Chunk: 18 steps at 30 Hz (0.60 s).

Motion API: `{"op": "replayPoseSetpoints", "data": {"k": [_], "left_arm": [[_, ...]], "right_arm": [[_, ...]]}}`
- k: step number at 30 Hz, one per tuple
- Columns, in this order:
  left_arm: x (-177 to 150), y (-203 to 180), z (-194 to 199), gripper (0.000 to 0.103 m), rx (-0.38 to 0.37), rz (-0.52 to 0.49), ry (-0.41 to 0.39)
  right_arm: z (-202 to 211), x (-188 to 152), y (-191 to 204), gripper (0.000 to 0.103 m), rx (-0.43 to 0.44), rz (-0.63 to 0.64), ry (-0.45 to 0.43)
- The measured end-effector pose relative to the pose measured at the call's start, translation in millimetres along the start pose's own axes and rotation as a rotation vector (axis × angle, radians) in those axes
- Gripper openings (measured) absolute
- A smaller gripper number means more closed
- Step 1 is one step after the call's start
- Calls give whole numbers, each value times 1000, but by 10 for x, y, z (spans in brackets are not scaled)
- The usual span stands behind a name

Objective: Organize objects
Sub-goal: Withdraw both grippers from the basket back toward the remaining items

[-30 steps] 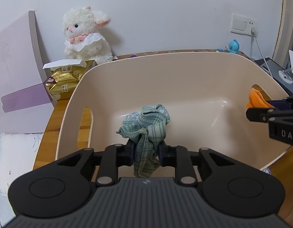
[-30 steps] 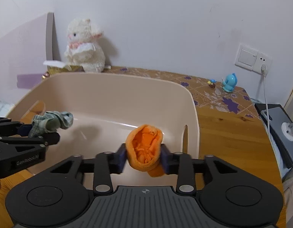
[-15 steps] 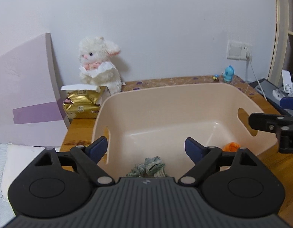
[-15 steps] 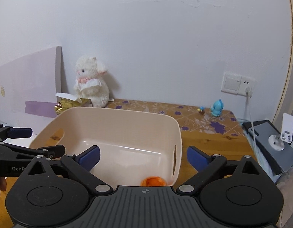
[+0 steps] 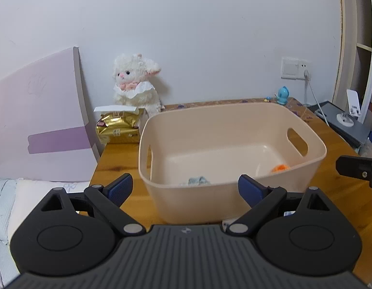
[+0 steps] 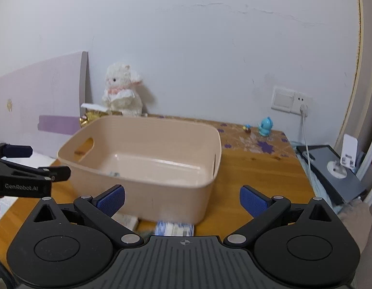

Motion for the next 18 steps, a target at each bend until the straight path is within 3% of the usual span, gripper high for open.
{"op": "replayPoseSetpoints", "data": {"k": [9, 18], "left_arm": [[-422, -15, 79, 95, -11, -23, 69], [-859, -101, -120, 95, -54, -52, 180]], "right_arm": [[-91, -504, -40, 103, -2, -4, 121], [-403, -877, -23, 103, 18, -8, 245]]}}
Point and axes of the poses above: each gripper's, at about its wrist camera, not at the fingertips, and z roughly against the way its jaws point, y to its left, x to its top, the point moved 2 cm from there along -z, roughly the way its jaws point, and after that the axes turned 2 degrees about z, right-handed, at the moved point
